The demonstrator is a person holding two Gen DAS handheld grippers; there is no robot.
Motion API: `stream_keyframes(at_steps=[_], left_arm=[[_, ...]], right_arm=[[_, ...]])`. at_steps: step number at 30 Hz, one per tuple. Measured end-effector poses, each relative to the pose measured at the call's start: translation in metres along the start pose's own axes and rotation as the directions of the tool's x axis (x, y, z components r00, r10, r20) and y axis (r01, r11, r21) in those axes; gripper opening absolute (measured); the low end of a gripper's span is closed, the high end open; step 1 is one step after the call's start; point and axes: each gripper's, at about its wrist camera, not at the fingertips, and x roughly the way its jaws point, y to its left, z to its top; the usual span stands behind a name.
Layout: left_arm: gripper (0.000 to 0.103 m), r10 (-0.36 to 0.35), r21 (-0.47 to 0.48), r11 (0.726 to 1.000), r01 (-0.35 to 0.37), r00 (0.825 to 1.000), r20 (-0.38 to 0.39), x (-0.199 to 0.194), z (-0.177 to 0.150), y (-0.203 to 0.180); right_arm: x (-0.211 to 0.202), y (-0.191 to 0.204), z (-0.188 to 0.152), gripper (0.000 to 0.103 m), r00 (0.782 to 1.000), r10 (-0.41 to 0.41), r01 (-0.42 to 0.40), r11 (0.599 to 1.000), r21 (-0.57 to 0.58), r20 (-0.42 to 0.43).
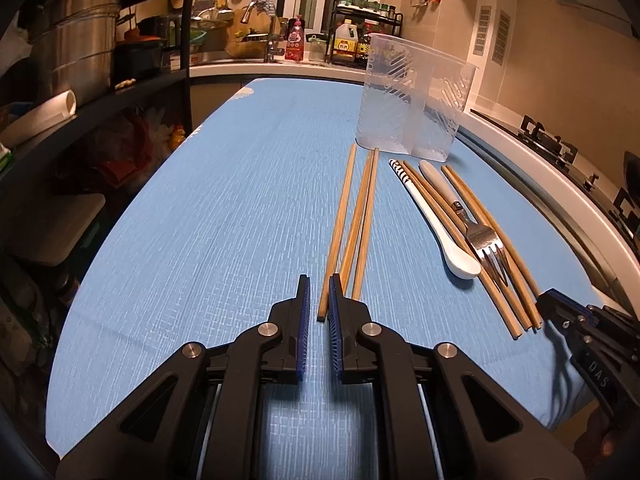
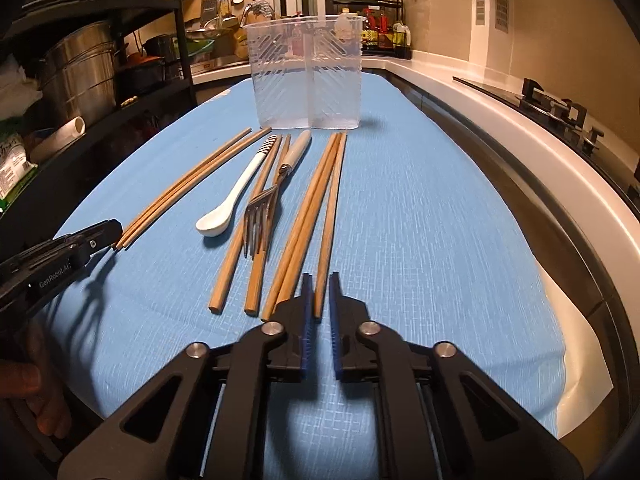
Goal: Organize utensils
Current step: 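Close the left tool on one chopstick while the right tool grasps another, then lift the held chopsticks off the board with both tools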
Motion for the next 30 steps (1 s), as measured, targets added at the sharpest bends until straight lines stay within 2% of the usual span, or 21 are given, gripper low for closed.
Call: stream_keyframes(at_steps=[1,2,3,6,10,14,18,28,30], left_arm=[[0.009,-0.002,0.005,1.0,0.002,1.0,0.003,-0.001,0.0,0.0],[0.002,-0.009,0.008,1.0,0.009,1.0,0.006,-0.002,-0.001,0.0],[0.0,-0.011,0.012,1.0,0.011,1.0,0.009,-0.003,-0.002,-0.001],[0.0,-0.006,0.041,0.999,0.006,1.0,0.009,-0.011,-0.012,-0.006],[0.0,-0.019,0.086,0.996,0.017,1.0,0.023,-0.023,-0.021,-0.013],[0.0,-0.017,-0.001,1.0,0.017,0.996,0.089,-0.029,-0.009,0.005],[0.0,-0.069,-0.07,0.995,0.073,0.996,0.056,-0.011,-0.002,0.014],[0.001,-0.093,-0.076,0.993,0.094,0.995,0.025,0.007,0.001,0.012],[0.005,-0.078,-0.054,0.995,0.08,0.997,0.024,0.009,0.001,0.009]], right_arm=[[-0.002,-0.003,-0.002,0.005,1.0,-0.015,0.015,1.0,0.007,0.003],[-0.004,-0.006,-0.004,0.005,1.0,-0.022,0.022,1.0,0.015,0.006],[-0.006,-0.009,-0.006,0.004,1.0,-0.029,0.029,0.999,0.024,0.008],[-0.014,-0.016,-0.012,0.005,0.998,-0.067,0.067,0.997,0.031,0.012],[-0.02,-0.022,-0.017,0.005,0.997,-0.072,0.072,0.997,0.036,0.016],[-0.02,-0.026,-0.017,0.01,0.998,-0.06,0.058,0.997,0.057,0.019],[-0.018,-0.025,-0.017,0.016,0.998,-0.053,0.052,0.997,0.053,0.033],[-0.018,-0.023,-0.021,0.016,0.997,-0.05,0.049,0.998,0.027,0.061],[-0.018,-0.024,-0.021,0.016,0.997,-0.047,0.045,0.999,0.03,0.059]])
